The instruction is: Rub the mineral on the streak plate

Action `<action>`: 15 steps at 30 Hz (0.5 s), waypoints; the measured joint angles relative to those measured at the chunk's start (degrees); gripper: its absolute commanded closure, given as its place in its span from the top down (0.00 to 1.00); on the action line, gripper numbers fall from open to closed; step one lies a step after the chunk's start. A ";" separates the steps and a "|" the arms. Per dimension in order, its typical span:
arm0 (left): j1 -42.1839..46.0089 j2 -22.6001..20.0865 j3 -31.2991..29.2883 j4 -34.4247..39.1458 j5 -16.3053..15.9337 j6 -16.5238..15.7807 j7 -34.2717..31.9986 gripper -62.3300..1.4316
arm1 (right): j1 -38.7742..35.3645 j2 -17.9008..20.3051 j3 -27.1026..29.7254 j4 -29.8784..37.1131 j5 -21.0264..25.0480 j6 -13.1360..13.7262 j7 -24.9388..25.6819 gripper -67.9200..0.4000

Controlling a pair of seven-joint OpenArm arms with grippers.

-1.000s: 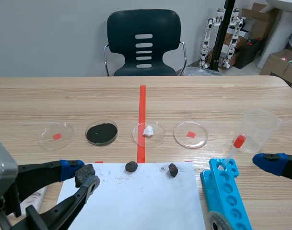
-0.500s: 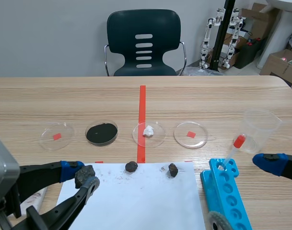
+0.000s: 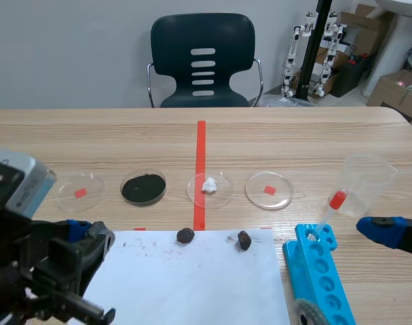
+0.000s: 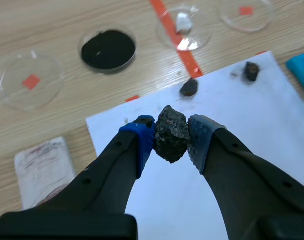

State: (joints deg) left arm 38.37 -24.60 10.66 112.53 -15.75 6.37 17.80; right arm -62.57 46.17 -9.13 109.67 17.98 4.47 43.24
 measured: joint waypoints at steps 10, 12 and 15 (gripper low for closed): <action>-17.64 3.19 -4.44 -5.60 -10.43 12.13 27.76 0.16 | 0.00 0.02 0.00 0.00 0.02 0.00 0.00 0.87; -20.20 3.17 -4.76 -8.85 -10.69 13.64 31.95 0.16 | 0.00 0.02 0.00 0.00 0.00 0.00 0.00 0.87; -23.71 3.17 -5.07 -13.49 -10.71 13.57 37.51 0.16 | 0.00 0.02 0.00 0.00 0.00 0.00 0.00 0.87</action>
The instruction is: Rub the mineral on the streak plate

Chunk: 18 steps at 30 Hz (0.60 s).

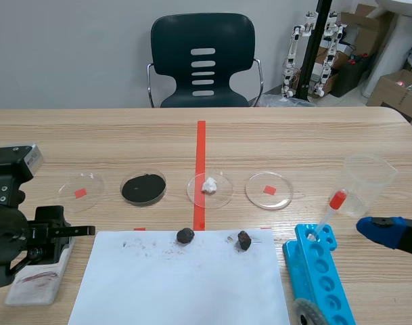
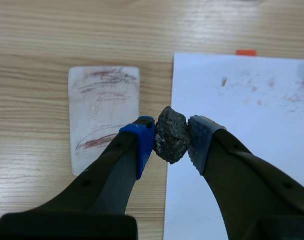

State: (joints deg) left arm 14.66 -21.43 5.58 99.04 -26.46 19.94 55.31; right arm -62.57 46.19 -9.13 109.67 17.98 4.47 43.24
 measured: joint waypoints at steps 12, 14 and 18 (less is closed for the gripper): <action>-12.76 0.00 0.00 -12.46 1.18 -0.07 11.13 0.16 | 0.00 0.00 0.00 0.00 0.02 0.00 0.00 0.87; -13.75 0.00 0.00 -14.25 1.86 -0.07 12.13 0.16 | 0.00 0.00 0.00 0.00 0.02 0.00 0.00 0.87; -15.32 0.00 0.00 -17.49 1.97 -0.09 13.40 0.16 | 0.00 0.00 0.00 0.00 0.02 0.00 0.00 0.87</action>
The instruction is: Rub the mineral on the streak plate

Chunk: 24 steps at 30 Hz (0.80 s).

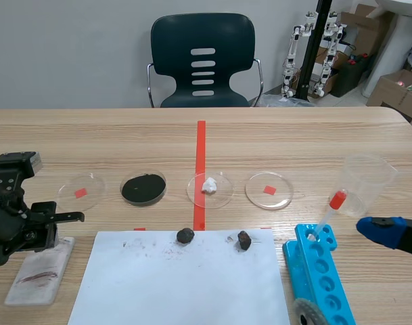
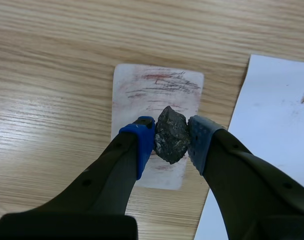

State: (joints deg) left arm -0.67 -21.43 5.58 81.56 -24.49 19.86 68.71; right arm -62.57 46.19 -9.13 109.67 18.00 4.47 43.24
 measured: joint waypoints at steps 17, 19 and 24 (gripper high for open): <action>-3.93 0.02 0.00 -10.58 0.04 -1.51 -4.72 0.16 | 0.00 0.00 0.00 0.00 -0.02 0.00 0.00 0.87; -3.93 0.02 0.00 -11.17 0.02 -1.51 -5.20 0.16 | 0.00 0.00 0.00 0.00 -0.02 0.00 0.00 0.87; -3.96 0.02 0.00 -11.47 0.00 -1.66 -5.51 0.16 | 0.00 0.00 0.00 0.00 -0.02 0.00 0.00 0.87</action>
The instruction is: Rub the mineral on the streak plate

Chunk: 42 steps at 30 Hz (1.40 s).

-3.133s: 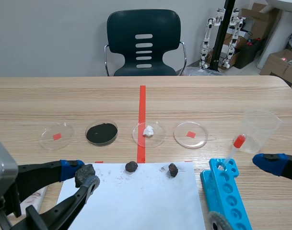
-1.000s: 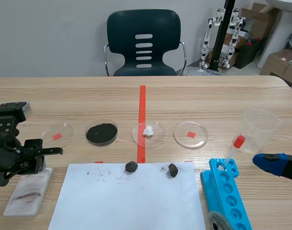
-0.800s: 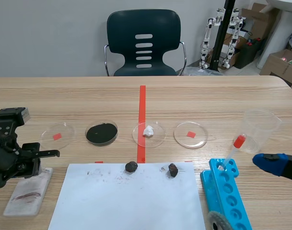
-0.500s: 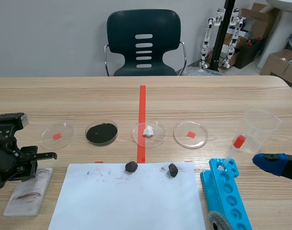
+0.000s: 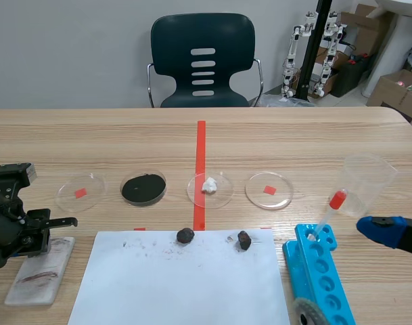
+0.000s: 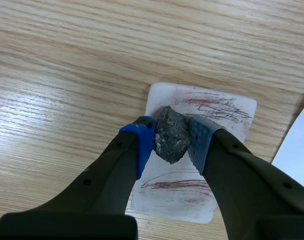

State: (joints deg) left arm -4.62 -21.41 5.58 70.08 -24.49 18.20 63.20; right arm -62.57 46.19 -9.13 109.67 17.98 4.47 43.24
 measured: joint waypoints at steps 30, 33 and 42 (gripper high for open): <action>-0.94 4.22 -0.24 0.24 6.93 -4.72 2.01 0.16 | 0.00 0.00 0.00 0.00 0.00 0.00 0.00 0.87; -0.96 4.26 -0.09 0.28 8.20 -4.44 2.10 0.16 | 0.00 0.00 0.00 0.00 0.02 0.00 0.00 0.87; -0.83 4.20 0.02 0.22 14.82 -1.27 2.45 0.16 | 0.00 0.00 0.00 0.00 0.00 0.00 0.00 0.87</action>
State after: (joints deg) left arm -5.45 -17.21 5.61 70.30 -9.67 16.93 65.65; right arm -62.57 46.19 -9.13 109.67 17.98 4.47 43.24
